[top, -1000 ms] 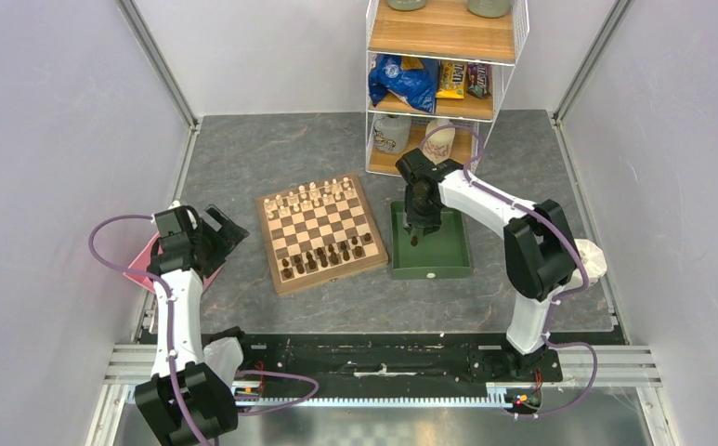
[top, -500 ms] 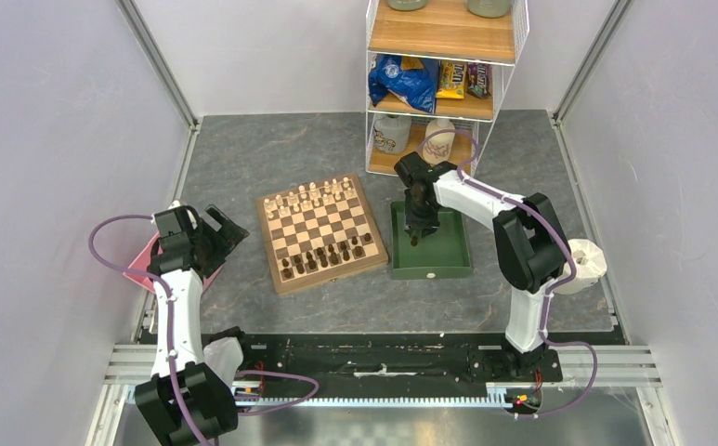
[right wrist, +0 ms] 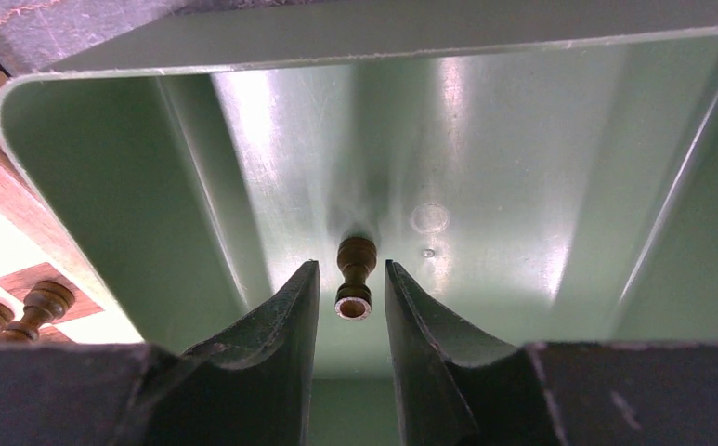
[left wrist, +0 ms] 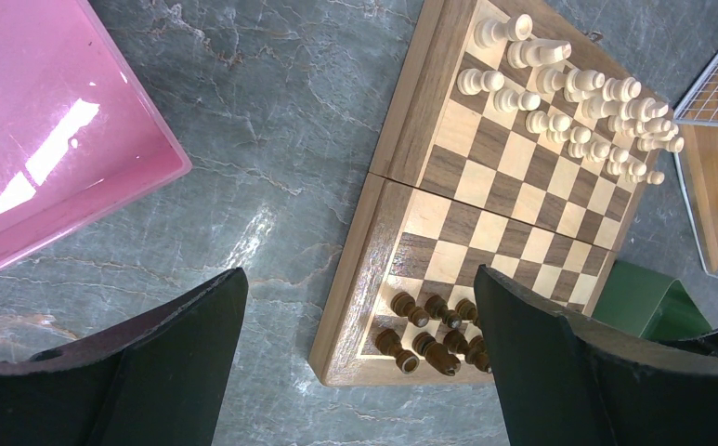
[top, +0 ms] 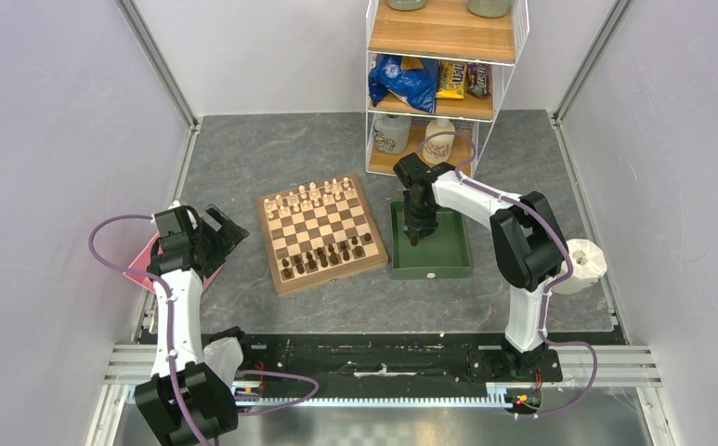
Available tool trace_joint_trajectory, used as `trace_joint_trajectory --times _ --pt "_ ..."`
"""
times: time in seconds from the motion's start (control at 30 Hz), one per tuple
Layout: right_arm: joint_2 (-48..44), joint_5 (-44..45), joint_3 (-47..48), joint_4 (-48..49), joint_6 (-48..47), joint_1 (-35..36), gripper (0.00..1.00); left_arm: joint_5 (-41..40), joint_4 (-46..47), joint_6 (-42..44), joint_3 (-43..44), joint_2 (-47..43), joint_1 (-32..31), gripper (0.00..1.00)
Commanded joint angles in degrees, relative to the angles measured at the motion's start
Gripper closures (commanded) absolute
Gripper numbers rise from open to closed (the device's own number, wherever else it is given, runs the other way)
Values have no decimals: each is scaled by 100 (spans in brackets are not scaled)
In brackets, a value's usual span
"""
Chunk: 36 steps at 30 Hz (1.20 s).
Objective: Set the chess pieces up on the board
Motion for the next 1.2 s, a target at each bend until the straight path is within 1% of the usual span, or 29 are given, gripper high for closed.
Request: trace_joint_trajectory --times 0.0,0.3,0.53,0.67,0.93,1.03,1.17 --pt "7 -33 -26 89 9 -16 61 120 109 131 70 6 38 1" --pt "-3 -45 -46 52 32 -16 67 124 109 132 64 -7 34 1" --pt "5 -73 -35 4 32 -16 66 120 108 134 64 -2 38 1" --pt "6 -86 -53 -1 37 -21 67 129 109 131 67 -6 41 1" --pt "-41 -65 -79 -23 28 -16 75 129 109 126 64 -12 37 1" --pt "-69 -65 -62 -55 23 -22 79 129 114 127 64 -12 37 1" --pt "-254 -31 -36 -114 -8 -14 82 129 109 134 67 -11 38 1"
